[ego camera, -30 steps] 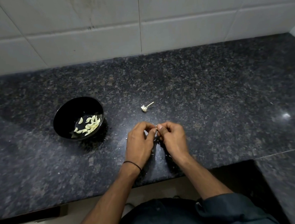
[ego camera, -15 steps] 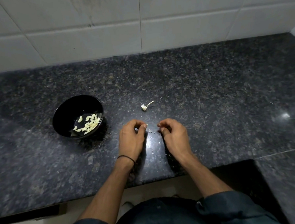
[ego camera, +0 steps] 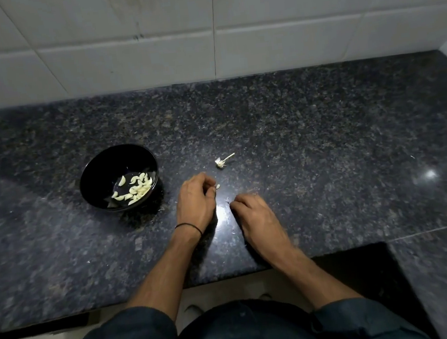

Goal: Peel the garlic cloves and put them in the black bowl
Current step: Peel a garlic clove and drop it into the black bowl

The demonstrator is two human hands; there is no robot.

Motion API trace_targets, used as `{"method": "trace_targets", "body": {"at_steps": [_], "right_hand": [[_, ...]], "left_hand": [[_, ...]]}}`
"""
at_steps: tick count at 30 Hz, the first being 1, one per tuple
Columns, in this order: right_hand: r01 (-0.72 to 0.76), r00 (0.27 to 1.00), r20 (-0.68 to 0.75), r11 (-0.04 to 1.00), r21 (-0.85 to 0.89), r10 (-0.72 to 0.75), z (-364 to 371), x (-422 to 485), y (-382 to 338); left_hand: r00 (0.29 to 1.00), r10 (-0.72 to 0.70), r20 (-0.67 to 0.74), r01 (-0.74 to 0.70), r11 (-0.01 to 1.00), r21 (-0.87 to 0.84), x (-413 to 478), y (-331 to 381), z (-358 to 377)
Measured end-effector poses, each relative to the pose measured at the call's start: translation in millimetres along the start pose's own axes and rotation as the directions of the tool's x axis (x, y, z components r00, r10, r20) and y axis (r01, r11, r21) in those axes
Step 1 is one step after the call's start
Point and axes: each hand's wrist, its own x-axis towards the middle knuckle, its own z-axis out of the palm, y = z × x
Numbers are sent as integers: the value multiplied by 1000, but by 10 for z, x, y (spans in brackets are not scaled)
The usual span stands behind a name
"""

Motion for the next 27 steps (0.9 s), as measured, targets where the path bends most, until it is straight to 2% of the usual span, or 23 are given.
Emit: {"method": "trace_targets", "body": {"at_steps": [3,7,11,13,15,18,21,24,27], "right_hand": [[-17,999,-34,993,113,21,-98,-72,-3],[-206,963,-137,959,193,234,-251,-120,65],[-382,907,-124,911,154,402,-240,-239,58],[-382,914,-87,913,140,396,-167,-261,-32],[-321,943,-39,934,159,331,-88,-211,-152],[-215,972,-24,932,291,232,-74,-54,-309],[-224,956,-90,891,395,280,-180,99,-291],[-265,944,-119,922,283,308,-189,223,-65],[-215,974,-53,973,90,220,-60,255,48]], "left_hand": [[1000,4,-23,-5,999,-40,-117,-18,-84],[997,-13,-83,4,995,-103,-293,-30,-236],[993,-17,-115,5,995,-100,-444,-59,-338],[993,-16,-119,5,996,-93,-510,-88,-342],[993,-28,-110,19,997,-80,-556,-119,-327],[993,-34,-109,29,998,-56,-620,-148,-322],[992,-34,-119,31,999,-24,-688,-166,-347],[989,-56,-133,55,998,-13,-746,-215,-361],[986,-95,-135,94,995,-11,-793,-239,-360]]}}
